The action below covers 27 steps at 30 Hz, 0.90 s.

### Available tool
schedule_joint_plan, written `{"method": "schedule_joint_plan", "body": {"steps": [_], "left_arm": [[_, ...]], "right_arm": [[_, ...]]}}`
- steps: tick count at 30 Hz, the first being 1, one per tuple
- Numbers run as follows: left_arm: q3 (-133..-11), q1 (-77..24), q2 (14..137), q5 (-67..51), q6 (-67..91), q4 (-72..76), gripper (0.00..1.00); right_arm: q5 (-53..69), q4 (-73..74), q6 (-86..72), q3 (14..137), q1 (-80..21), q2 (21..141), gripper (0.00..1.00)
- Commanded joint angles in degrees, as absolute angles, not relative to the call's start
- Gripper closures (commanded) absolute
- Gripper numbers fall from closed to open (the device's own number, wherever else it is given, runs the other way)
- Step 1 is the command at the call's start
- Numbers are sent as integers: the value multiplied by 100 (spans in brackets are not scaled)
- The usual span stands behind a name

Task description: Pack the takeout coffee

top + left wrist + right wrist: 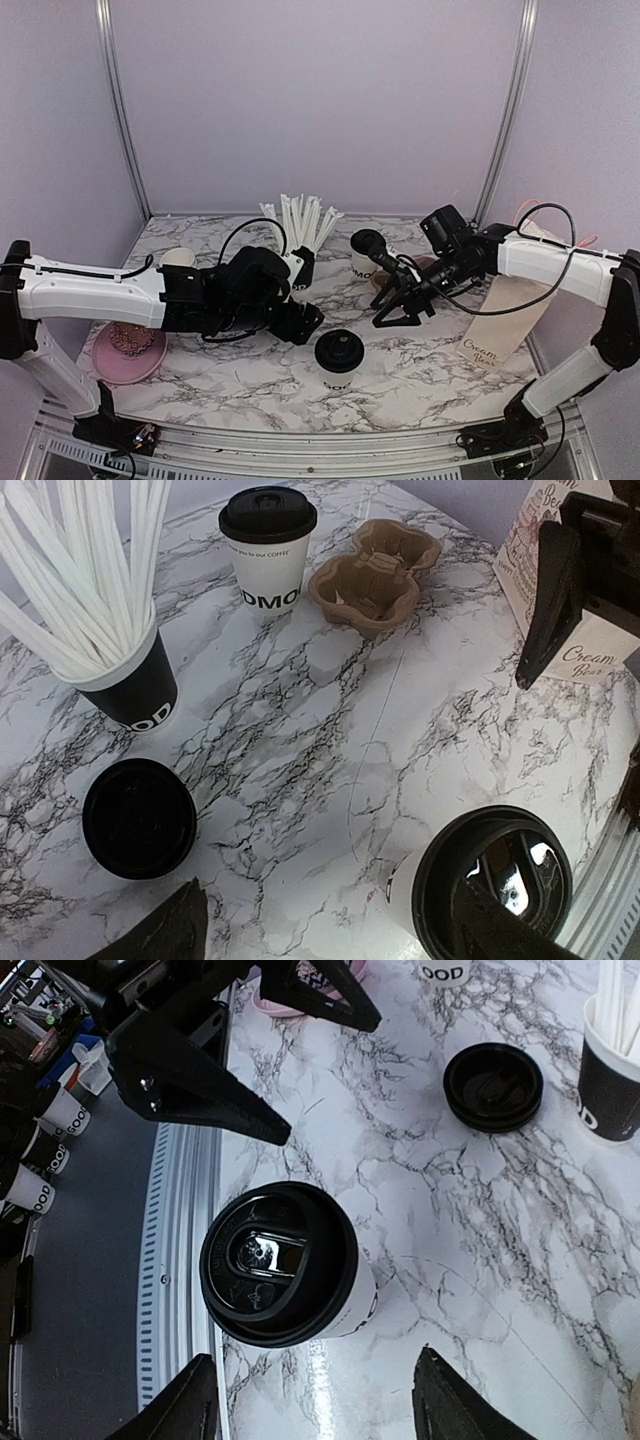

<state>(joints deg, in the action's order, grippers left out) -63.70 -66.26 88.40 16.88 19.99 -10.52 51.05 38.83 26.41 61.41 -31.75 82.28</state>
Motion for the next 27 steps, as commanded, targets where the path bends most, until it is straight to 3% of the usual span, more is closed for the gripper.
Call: {"method": "schedule_joint_plan", "body": {"steps": [1, 11, 17, 27], "left_arm": [[-5805, -6479, 8473, 1233, 2520, 416, 15], [-5550, -6293, 8876, -322, 2854, 1051, 23], [-5644, -6293, 9106, -592, 2805, 931, 29], [-5396, -6327, 9532, -400, 3049, 518, 47]], "right_arm": [[5048, 4036, 2536, 6051, -3388, 8414, 35], [5126, 4136, 2653, 6108, -3666, 8952, 34], [5104, 4083, 2619, 6215, -3691, 9266, 39], [4839, 4002, 2419, 6342, -3707, 9804, 43]]}}
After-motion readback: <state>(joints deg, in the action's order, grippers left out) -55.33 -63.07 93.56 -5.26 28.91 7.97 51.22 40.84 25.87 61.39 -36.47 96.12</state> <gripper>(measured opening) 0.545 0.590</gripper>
